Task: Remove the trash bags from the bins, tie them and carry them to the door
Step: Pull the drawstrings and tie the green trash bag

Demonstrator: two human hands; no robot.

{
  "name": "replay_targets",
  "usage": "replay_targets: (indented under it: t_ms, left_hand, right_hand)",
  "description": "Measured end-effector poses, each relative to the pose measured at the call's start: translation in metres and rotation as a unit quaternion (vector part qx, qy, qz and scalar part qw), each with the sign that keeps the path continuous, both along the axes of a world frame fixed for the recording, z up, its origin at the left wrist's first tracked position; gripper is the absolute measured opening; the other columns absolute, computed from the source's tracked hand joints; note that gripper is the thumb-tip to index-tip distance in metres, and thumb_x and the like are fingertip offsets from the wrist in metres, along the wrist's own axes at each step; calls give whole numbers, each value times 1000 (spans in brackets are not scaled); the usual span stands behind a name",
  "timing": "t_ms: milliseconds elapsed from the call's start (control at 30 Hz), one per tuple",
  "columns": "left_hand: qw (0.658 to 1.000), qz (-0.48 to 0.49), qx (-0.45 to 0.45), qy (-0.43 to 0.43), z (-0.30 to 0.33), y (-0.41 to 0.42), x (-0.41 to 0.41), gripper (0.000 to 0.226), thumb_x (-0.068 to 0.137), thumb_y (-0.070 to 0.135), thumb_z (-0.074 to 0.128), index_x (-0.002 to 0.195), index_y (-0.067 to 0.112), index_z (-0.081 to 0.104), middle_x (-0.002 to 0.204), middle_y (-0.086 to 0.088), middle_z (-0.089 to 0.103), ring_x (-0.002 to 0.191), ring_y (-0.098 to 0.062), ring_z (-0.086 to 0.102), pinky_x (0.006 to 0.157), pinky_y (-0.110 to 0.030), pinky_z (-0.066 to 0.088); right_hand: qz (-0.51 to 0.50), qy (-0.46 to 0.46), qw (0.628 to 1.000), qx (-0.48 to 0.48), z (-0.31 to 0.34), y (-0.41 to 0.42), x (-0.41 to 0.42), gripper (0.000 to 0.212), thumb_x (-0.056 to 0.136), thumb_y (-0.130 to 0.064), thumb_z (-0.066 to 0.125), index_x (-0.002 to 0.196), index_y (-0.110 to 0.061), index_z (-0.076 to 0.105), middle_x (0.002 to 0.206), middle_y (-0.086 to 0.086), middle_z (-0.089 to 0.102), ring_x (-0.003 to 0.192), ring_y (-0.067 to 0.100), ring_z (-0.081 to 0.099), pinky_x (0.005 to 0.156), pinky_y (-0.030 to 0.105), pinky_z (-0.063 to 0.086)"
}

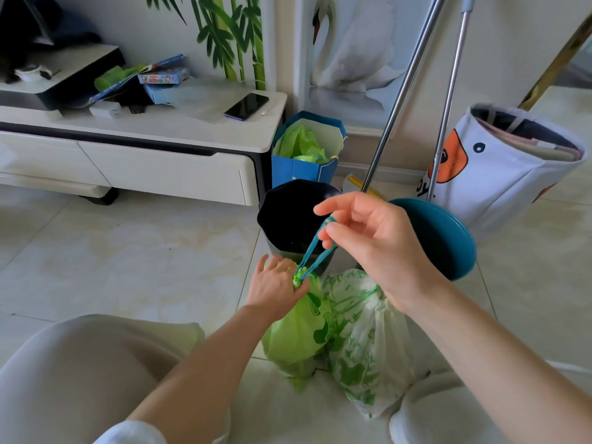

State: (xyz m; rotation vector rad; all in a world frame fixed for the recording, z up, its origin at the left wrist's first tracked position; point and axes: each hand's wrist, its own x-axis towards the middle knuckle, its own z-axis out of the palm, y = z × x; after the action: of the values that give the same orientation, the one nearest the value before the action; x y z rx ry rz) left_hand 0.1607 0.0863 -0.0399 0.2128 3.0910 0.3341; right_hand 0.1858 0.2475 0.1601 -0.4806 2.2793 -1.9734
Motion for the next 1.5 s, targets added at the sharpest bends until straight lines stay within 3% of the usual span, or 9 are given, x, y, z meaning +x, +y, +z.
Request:
replay_targets:
  t_ms: [267, 433, 533, 700, 833, 1000, 1167, 1367, 1500]
  left_hand:
    - [984, -55, 67, -153, 41, -16, 12, 76, 84, 70, 43, 148, 31, 28, 152, 5, 37, 144, -17, 24, 120, -52, -1]
    - [977, -75, 195, -34, 103, -3, 16, 27, 86, 32, 65, 110, 20, 65, 111, 5, 65, 103, -15, 58, 95, -31, 43]
    - [980, -79, 171, -69, 124, -6, 21, 24, 88, 28, 64, 110, 17, 68, 107, 5, 66, 96, -11, 58, 80, -17, 40]
    - [940, 9, 299, -162, 116, -16, 21, 23, 84, 18, 69, 107, 18, 72, 103, 2, 74, 98, -12, 68, 94, -33, 52]
    - [933, -28, 308, -183, 112, -3, 19, 18, 84, 16, 71, 101, 18, 74, 101, 2, 75, 94, -7, 67, 92, -24, 51]
    - [940, -12, 261, -219, 112, -6, 8, 21, 82, 29, 72, 88, 9, 76, 72, -7, 61, 63, -10, 49, 58, -21, 37]
    - [904, 4, 351, -244, 119, -16, 2, 6, 79, 14, 76, 85, 13, 78, 90, -4, 77, 61, 9, 60, 56, -2, 41]
    - [915, 46, 335, -222, 108, -26, 0, 8, 76, 21, 76, 70, 16, 77, 82, -11, 76, 75, -13, 65, 78, -35, 53]
    - [909, 89, 337, -227, 104, -32, -1, 13, 81, 18, 73, 75, 7, 75, 82, -9, 77, 71, -9, 65, 57, -16, 45]
  right_hand:
    - [-23, 23, 999, 24, -4, 6, -9, 16, 89, 2, 57, 94, -7, 70, 78, 2, 72, 70, 8, 68, 72, 20, 53]
    - [-23, 19, 1000, -8, -2, 6, -10, 17, 90, 3, 55, 95, -6, 69, 79, 5, 71, 77, 14, 70, 75, 23, 55]
    - [-20, 19, 999, -21, 0, 4, -10, 18, 90, 3, 54, 96, -6, 69, 79, 5, 71, 79, 16, 70, 78, 27, 57]
    - [-15, 22, 999, -27, 0, 0, -6, 22, 90, 6, 53, 95, -9, 69, 81, 6, 72, 81, 18, 71, 82, 32, 58]
    - [-11, 25, 999, -30, 0, 0, -5, 23, 89, 6, 54, 95, -11, 69, 82, 5, 72, 81, 18, 71, 81, 32, 58]
    - [-36, -1, 998, -61, -1, 5, -11, 23, 89, 9, 53, 94, -7, 69, 80, 8, 71, 79, 16, 70, 77, 26, 57]
    - [-162, -69, 977, -122, -5, 20, -26, 27, 87, 10, 50, 85, -10, 69, 80, 10, 69, 74, 19, 68, 74, 30, 58]
    - [-223, 25, 969, 107, -25, 28, -34, 23, 82, 0, 56, 96, -17, 65, 80, 6, 74, 74, 16, 73, 79, 42, 59]
    - [-223, 87, 947, 216, -22, 36, -33, 17, 86, -7, 59, 96, -16, 68, 82, 3, 74, 69, 9, 72, 78, 37, 58]
